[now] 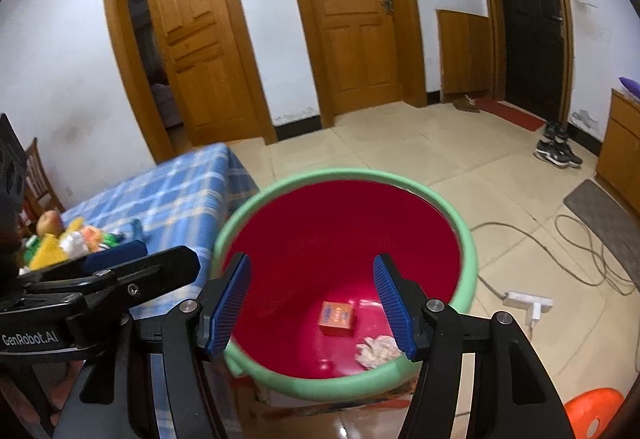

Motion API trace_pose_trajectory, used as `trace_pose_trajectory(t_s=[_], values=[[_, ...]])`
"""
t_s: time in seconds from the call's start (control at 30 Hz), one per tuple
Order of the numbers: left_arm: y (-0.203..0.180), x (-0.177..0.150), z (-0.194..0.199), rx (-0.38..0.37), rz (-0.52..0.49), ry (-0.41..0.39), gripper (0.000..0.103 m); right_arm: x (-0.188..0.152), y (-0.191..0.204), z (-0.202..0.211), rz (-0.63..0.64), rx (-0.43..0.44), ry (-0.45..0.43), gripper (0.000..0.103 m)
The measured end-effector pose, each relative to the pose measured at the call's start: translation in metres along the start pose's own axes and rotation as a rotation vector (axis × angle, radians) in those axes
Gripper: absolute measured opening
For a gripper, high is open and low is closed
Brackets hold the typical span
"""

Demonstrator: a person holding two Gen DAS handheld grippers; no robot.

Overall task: Collect trash
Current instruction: 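Move both tools back over the table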

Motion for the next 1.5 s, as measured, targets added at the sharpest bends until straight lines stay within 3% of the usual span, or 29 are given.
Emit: trace_pose_trajectory(t_s=[0.27, 0.57, 0.67, 0.83, 0.97, 1.17, 1.5], values=[[0.019, 0.021, 0.037, 0.028, -0.019, -0.066, 0.095, 0.02, 0.038, 0.006, -0.011, 0.116, -0.048, 0.066], [0.066, 0.034, 0.075, 0.085, 0.003, -0.117, 0.095, 0.047, 0.08, 0.01, 0.118, 0.109, -0.086, 0.069], [0.083, 0.034, 0.086, 0.128, -0.005, -0.134, 0.095, 0.058, 0.085, 0.016, 0.094, 0.164, -0.109, 0.072], [0.114, 0.037, 0.101, 0.14, 0.04, -0.134, 0.095, 0.07, 0.102, 0.021, 0.039, 0.245, -0.13, 0.076], [0.137, 0.042, 0.117, 0.166, 0.049, -0.144, 0.095, 0.076, 0.136, 0.008, 0.026, 0.321, -0.1, 0.077], [0.188, 0.044, 0.139, 0.221, 0.087, -0.156, 0.095, 0.076, 0.193, -0.009, 0.079, 0.364, -0.052, 0.077], [0.27, 0.025, 0.172, 0.292, 0.162, -0.14, 0.095, 0.046, 0.268, -0.037, 0.143, 0.402, 0.043, 0.077]])
Point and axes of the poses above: each gripper's, at about its wrist camera, not at the fingertips, and z roughly against the way its jaws point, y to its left, x to its top, the point moved 10 cm from there along -z, roughly the way its jaws point, and after that the axes turned 13 degrees about z, right-handed, at the moved point
